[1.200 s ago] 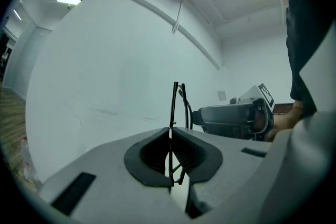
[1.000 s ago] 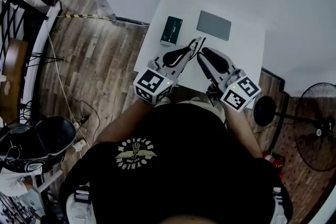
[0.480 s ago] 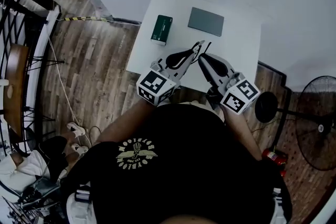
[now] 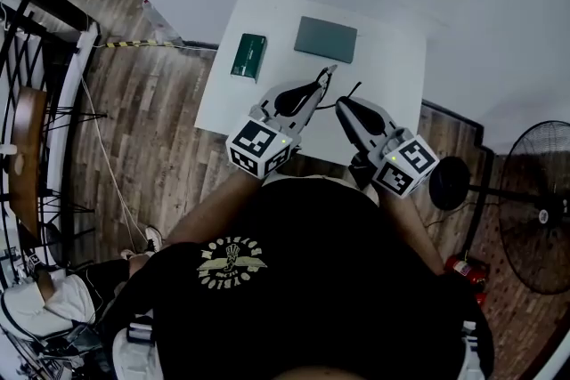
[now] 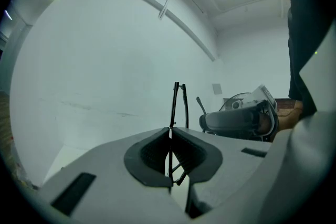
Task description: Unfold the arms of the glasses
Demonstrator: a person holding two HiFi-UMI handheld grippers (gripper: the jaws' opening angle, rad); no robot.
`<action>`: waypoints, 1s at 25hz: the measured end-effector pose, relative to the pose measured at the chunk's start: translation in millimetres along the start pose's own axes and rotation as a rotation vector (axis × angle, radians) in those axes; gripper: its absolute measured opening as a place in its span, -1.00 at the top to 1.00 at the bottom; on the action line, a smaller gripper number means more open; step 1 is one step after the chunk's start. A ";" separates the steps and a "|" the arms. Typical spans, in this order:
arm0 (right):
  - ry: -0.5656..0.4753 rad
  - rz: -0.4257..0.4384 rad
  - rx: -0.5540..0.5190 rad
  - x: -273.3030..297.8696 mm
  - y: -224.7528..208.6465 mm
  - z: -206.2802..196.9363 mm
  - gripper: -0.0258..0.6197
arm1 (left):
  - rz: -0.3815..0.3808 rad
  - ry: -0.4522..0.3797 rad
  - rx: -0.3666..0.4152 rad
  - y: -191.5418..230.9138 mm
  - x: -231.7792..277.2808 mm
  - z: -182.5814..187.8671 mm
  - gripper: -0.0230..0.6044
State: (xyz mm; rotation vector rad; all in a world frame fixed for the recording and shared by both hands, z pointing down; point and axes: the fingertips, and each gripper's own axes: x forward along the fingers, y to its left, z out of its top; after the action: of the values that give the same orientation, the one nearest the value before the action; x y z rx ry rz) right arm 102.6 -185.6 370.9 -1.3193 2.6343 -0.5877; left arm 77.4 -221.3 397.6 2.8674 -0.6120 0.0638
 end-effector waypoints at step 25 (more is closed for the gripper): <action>0.067 0.136 0.044 -69.9 -41.1 -22.4 0.88 | 0.245 -0.044 0.013 -20.0 26.5 4.5 0.86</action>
State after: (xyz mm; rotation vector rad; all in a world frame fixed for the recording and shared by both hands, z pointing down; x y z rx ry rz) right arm 168.9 -146.0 404.4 -1.1167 2.7199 -0.6769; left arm 109.7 -215.0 391.6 2.7974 -0.9721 0.0419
